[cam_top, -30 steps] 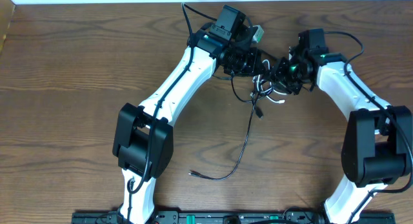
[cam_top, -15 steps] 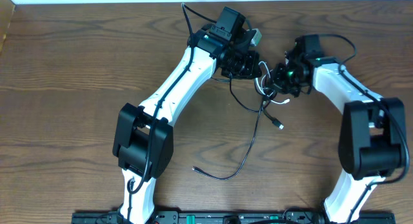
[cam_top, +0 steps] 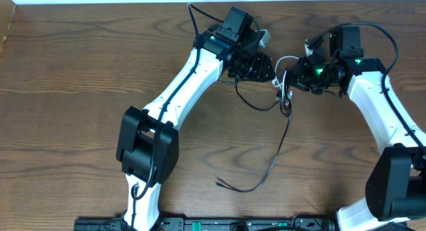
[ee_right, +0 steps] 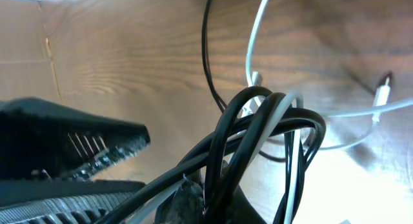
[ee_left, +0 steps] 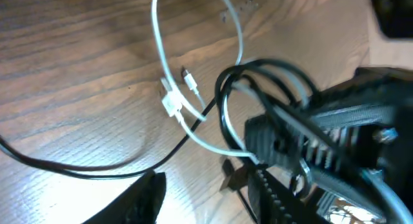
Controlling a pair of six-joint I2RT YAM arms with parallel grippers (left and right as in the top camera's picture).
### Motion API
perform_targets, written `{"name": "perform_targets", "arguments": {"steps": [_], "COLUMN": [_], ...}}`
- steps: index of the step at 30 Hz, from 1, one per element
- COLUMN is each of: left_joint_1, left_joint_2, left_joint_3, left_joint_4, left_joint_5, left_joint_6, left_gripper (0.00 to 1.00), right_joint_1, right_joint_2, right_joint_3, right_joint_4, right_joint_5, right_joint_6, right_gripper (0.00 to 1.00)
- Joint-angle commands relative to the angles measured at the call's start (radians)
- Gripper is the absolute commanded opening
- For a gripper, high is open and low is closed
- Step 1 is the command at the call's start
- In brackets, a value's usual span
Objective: Untangle cables
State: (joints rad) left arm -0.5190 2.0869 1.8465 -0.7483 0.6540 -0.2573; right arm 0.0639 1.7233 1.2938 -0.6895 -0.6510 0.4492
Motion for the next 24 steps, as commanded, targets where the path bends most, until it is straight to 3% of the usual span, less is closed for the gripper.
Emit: {"name": "perform_targets", "arguments": {"steps": [1,24], "left_joint_1": [-0.01,-0.102], "left_joint_2": [0.005,0.098], "left_joint_3": [0.01,0.007], "left_joint_4": [0.018,0.066], "left_joint_5": [0.071,0.068], "left_joint_6": [0.013,0.0], "left_gripper": [0.5,0.51], "right_joint_1": [0.0,0.0], "right_joint_2": [-0.012,-0.012], "right_joint_3": [-0.002,-0.002], "right_joint_4": [-0.031,-0.034], "right_joint_5": [0.013,0.004], "right_joint_6": [-0.019,-0.016], "right_gripper": [0.01,0.01]}}
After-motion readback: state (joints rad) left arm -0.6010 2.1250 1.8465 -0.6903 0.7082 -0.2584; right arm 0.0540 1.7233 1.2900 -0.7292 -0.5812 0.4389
